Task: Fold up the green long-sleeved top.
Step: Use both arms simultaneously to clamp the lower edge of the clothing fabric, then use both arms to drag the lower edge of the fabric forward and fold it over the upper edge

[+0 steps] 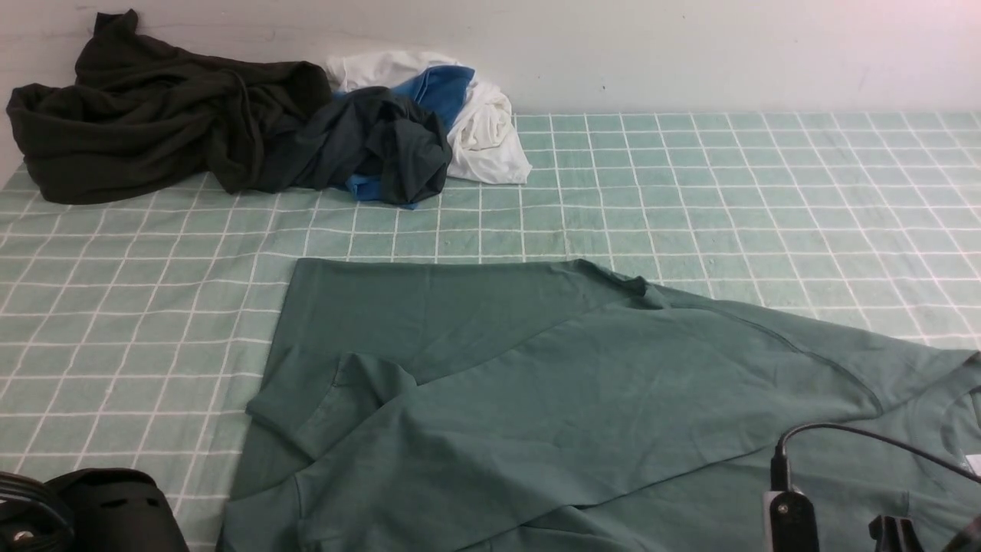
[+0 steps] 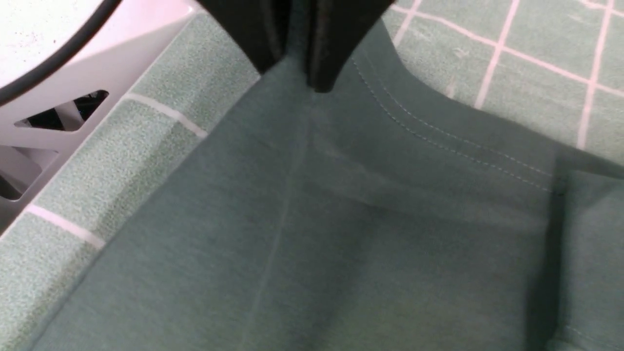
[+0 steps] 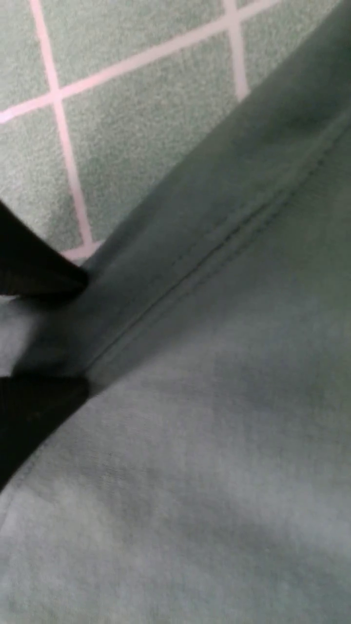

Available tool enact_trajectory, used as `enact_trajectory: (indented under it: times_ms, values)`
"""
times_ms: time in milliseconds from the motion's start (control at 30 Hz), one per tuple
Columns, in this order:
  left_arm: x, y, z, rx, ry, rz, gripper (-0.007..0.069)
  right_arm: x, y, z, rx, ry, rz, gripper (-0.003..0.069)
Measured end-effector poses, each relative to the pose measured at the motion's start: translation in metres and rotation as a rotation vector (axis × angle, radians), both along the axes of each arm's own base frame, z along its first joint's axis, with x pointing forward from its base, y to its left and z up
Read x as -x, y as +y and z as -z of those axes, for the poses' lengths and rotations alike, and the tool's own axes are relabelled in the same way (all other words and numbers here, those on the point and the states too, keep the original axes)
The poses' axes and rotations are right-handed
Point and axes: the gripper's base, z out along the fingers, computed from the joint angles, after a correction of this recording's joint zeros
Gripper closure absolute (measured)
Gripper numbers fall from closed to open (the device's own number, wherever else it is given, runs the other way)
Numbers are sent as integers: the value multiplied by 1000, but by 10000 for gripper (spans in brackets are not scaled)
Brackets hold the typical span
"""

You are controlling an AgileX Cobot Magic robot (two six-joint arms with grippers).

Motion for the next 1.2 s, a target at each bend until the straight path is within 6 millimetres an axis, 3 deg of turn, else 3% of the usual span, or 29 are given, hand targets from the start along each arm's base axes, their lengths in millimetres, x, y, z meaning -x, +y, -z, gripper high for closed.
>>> enact_trajectory:
  times_ms: [133,267,467,567,733,900,1067,1100,1133,1200]
  values:
    - [0,0,0,-3,-3,0,608,2,-3,-5,-3,-36,-17,581]
    - [-2,-1,-3,3,-14,-11,608,2,-3,-9,-13,-56,-19,645]
    - [-12,-7,-17,36,-44,-52,608,-1,-2,-17,1,-53,-12,652]
    - [-26,-2,-29,45,-59,-135,608,-18,3,-42,5,-81,18,652]
    - [-73,17,-68,89,-189,-282,608,-65,-5,-95,-62,-214,154,652]
    - [-130,31,-103,127,-302,-351,608,-118,-17,-122,-143,-274,264,652]
    - [-201,33,-116,132,-370,-365,608,-177,-19,-123,-188,-266,320,652]
    - [-210,31,-116,131,-375,-362,608,-181,-19,-125,-190,-274,322,652]
    - [-235,30,-113,121,-385,-363,608,-205,-19,-119,-189,-273,338,652]
    - [-264,28,-104,100,-392,-362,608,-223,-18,-112,-190,-266,363,652]
